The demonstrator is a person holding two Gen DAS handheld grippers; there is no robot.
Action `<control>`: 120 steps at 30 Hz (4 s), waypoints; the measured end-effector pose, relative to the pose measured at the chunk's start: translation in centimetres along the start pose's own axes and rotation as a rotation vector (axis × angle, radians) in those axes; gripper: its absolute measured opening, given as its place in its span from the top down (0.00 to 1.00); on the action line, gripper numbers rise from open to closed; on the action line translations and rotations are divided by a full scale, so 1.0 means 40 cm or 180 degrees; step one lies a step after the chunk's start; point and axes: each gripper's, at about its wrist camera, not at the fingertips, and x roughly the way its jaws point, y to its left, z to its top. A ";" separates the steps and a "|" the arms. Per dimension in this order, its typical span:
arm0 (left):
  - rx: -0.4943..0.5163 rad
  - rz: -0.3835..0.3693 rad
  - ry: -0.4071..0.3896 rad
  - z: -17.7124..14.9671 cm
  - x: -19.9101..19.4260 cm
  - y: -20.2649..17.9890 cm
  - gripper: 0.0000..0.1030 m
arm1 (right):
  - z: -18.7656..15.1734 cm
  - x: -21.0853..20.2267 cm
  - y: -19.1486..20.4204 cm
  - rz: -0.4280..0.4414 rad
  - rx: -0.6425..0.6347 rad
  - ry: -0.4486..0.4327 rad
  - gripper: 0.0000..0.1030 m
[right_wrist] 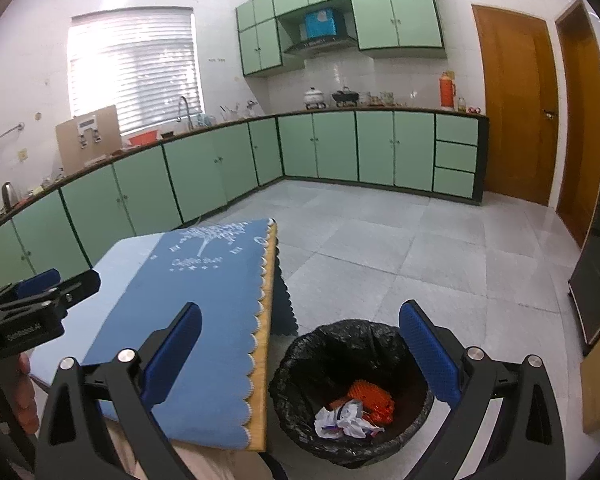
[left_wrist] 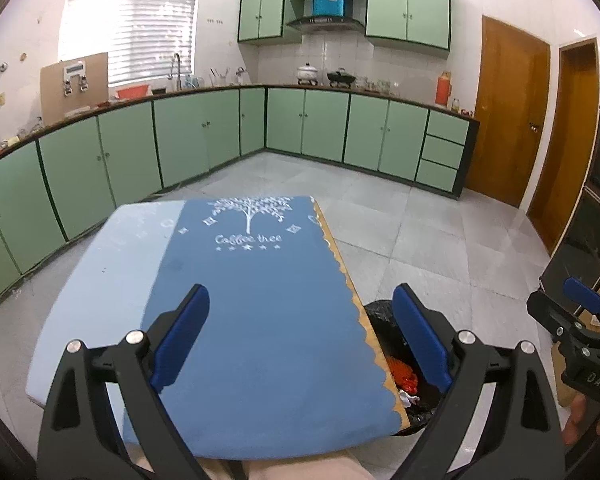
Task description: Collect trash
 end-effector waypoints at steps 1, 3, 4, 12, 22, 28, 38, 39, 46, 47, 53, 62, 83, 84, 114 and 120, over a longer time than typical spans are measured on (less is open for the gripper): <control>-0.0001 0.0003 -0.0019 0.001 -0.010 0.002 0.13 | 0.000 -0.012 0.006 0.0017 -0.0008 -0.0024 0.06; -0.0001 0.0006 -0.0072 0.003 -0.034 0.006 0.12 | 0.007 -0.033 0.018 0.0053 -0.0031 -0.0073 0.06; 0.0002 0.0009 -0.0089 0.001 -0.042 0.006 0.12 | 0.009 -0.041 0.023 0.0062 -0.0042 -0.0084 0.06; 0.0028 0.0043 -0.0219 -0.008 -0.106 0.008 0.12 | 0.024 -0.100 0.056 0.0155 -0.0144 -0.0167 0.06; 0.0069 0.0077 -0.0338 -0.020 -0.149 0.011 0.12 | 0.023 -0.132 0.077 0.0209 -0.0160 -0.0250 0.06; 0.0087 0.0062 -0.0401 -0.026 -0.164 0.005 0.12 | 0.021 -0.133 0.072 0.0198 -0.0140 -0.0273 0.06; 0.0068 0.0037 -0.0412 -0.041 -0.148 0.010 0.12 | 0.012 -0.126 0.069 0.0193 -0.0119 -0.0258 0.06; 0.0069 0.0034 -0.0405 -0.041 -0.145 0.010 0.12 | 0.012 -0.127 0.069 0.0194 -0.0119 -0.0258 0.06; 0.0073 0.0039 -0.0407 -0.040 -0.145 0.013 0.12 | 0.013 -0.123 0.069 0.0192 -0.0134 -0.0272 0.06; 0.0071 0.0039 -0.0405 -0.040 -0.144 0.013 0.12 | 0.012 -0.121 0.069 0.0190 -0.0136 -0.0270 0.06; 0.0078 0.0033 -0.0389 -0.038 -0.139 0.017 0.12 | 0.008 -0.116 0.068 0.0186 -0.0137 -0.0256 0.06; 0.0086 0.0028 -0.0370 -0.040 -0.134 0.019 0.12 | 0.007 -0.116 0.068 0.0176 -0.0142 -0.0255 0.06; 0.0085 0.0028 -0.0364 -0.038 -0.130 0.021 0.12 | 0.003 -0.111 0.066 0.0173 -0.0138 -0.0247 0.06; 0.0083 0.0027 -0.0365 -0.038 -0.130 0.021 0.12 | 0.004 -0.112 0.067 0.0175 -0.0140 -0.0247 0.06; 0.0064 0.0025 -0.0328 -0.056 -0.119 0.036 0.12 | -0.002 -0.106 0.066 0.0170 -0.0136 -0.0232 0.06; 0.0068 0.0026 -0.0320 -0.058 -0.112 0.045 0.12 | -0.009 -0.098 0.063 0.0163 -0.0134 -0.0223 0.06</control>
